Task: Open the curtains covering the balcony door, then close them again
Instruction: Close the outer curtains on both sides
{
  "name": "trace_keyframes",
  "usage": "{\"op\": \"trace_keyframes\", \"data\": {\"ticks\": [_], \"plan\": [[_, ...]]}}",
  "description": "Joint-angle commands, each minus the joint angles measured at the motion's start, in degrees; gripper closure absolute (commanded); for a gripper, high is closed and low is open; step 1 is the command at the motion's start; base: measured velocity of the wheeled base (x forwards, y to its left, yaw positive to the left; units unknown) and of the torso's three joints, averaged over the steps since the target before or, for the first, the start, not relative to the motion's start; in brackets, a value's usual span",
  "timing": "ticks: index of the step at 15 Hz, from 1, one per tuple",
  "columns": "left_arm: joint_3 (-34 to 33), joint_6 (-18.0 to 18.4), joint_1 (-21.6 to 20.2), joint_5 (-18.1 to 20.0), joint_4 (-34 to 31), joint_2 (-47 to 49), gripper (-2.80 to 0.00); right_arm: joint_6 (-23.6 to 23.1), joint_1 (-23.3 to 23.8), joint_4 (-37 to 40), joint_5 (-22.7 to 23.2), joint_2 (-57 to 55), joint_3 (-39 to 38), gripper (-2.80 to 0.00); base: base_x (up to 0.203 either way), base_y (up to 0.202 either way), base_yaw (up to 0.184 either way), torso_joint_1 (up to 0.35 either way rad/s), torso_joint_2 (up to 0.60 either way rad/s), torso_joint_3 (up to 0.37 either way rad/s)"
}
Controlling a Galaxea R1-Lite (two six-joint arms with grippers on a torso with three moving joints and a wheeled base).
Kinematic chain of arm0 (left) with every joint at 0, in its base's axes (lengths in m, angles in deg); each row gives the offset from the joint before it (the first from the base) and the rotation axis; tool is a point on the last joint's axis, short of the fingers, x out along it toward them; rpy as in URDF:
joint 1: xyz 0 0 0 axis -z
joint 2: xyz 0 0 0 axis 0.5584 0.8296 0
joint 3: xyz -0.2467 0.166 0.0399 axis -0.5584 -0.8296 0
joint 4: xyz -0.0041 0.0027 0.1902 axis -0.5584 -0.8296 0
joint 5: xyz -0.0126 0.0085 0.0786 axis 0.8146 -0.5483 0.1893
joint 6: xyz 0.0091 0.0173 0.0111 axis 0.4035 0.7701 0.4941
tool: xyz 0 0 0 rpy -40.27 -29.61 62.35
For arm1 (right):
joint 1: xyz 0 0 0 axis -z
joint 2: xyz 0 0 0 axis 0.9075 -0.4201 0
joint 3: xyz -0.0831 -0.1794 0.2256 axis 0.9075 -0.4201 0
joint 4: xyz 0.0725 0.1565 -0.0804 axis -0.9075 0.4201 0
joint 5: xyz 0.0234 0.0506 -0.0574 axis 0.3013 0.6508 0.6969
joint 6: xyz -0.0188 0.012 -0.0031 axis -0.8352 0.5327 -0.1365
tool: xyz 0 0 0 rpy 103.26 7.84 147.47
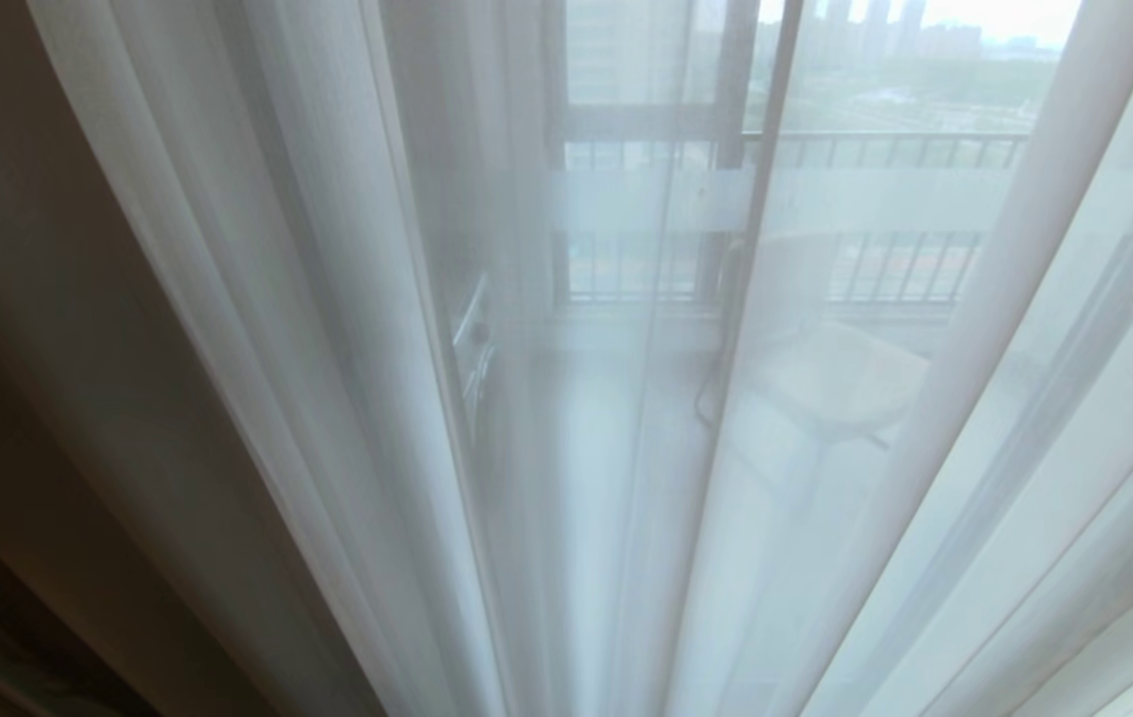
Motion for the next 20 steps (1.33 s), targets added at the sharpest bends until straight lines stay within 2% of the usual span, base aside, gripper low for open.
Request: {"op": "trace_keyframes", "data": {"ticks": [1, 4, 7, 12, 16, 20], "plan": [[0.5, 0.2, -3.3, 0.5, 0.4, 5.1, -2.80, -0.1, 0.0, 0.0, 0.0, 0.0, 0.0, 0.00, 0.000, 0.000, 0.000, 0.000, 0.00, 0.000], [0.9, 1.1, -5.5, 0.8, 5.4, 8.8, -2.80, -0.1, 0.0, 0.0, 0.0, 0.0, 0.0, 0.00, 0.000, 0.000, 0.000, 0.000, 0.00, 0.000], [0.8, 1.2, -5.8, 1.6, 10.7, 13.1, -2.80, -0.1, 0.0, 0.0, 0.0, 0.0, 0.0, 0.00, 0.000, 0.000, 0.000, 0.000, 0.00, 0.000], [1.0, 1.9, -7.0, 5.3, 20.2, 21.0, -2.80, -0.1, 0.0, 0.0, 0.0, 0.0, 0.0, 0.00, 0.000, 0.000, 0.000, 0.000, 0.00, 0.000], [1.3, 2.4, -8.6, 10.7, 28.7, 26.5, -2.80, -0.1, 0.0, 0.0, 0.0, 0.0, 0.0, 0.00, 0.000, 0.000, 0.000, 0.000, 0.00, 0.000], [4.3, 2.2, -8.9, 11.8, 33.8, 30.6, -2.80, -0.1, 0.0, 0.0, 0.0, 0.0, 0.0, 0.00, 0.000, 0.000, 0.000, 0.000, 0.00, 0.000]]}}
